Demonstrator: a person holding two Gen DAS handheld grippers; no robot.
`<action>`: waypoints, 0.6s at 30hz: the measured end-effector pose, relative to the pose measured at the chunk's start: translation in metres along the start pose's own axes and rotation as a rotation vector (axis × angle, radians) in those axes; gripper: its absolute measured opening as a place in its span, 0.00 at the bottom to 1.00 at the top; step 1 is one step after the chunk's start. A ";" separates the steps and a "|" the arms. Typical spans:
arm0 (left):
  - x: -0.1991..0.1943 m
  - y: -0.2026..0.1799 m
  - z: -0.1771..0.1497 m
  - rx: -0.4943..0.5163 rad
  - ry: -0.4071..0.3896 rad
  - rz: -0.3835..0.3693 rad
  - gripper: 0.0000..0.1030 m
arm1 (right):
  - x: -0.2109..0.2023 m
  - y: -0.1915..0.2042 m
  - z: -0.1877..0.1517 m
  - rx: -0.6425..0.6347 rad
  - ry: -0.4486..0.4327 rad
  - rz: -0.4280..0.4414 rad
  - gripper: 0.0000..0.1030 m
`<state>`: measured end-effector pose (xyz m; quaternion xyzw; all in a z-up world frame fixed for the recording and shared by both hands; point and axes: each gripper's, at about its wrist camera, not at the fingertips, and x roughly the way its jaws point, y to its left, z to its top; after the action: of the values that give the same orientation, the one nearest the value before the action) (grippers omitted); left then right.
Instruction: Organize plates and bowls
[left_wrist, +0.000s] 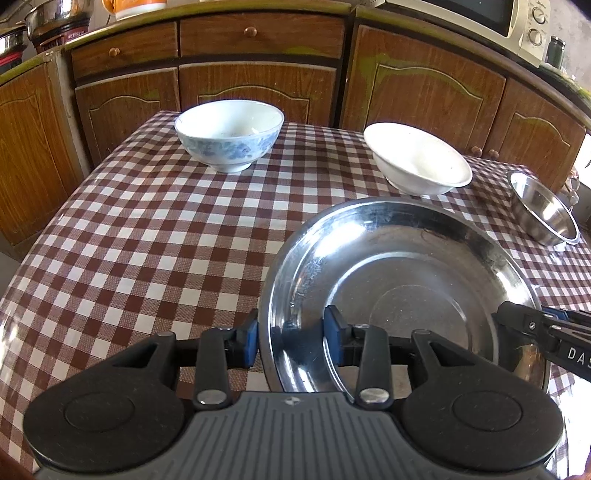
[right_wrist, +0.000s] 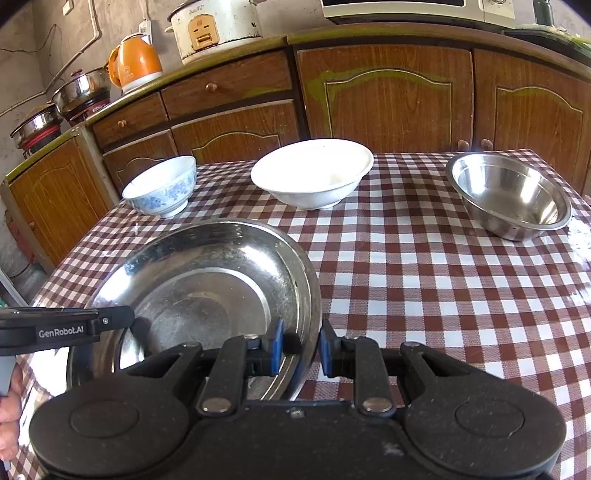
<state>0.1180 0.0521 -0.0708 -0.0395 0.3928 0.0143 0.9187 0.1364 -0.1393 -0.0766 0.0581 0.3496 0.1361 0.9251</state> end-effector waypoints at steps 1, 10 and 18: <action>0.001 0.001 0.000 0.000 -0.001 0.002 0.36 | 0.001 0.001 0.000 -0.003 -0.001 -0.002 0.26; 0.011 0.002 0.000 0.006 0.003 0.011 0.37 | 0.009 0.004 -0.002 -0.003 0.011 -0.006 0.26; 0.018 0.003 -0.004 0.017 0.007 0.026 0.39 | 0.015 0.006 -0.005 -0.007 0.033 -0.011 0.26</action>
<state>0.1278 0.0551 -0.0868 -0.0266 0.3968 0.0225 0.9173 0.1429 -0.1288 -0.0887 0.0509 0.3645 0.1333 0.9202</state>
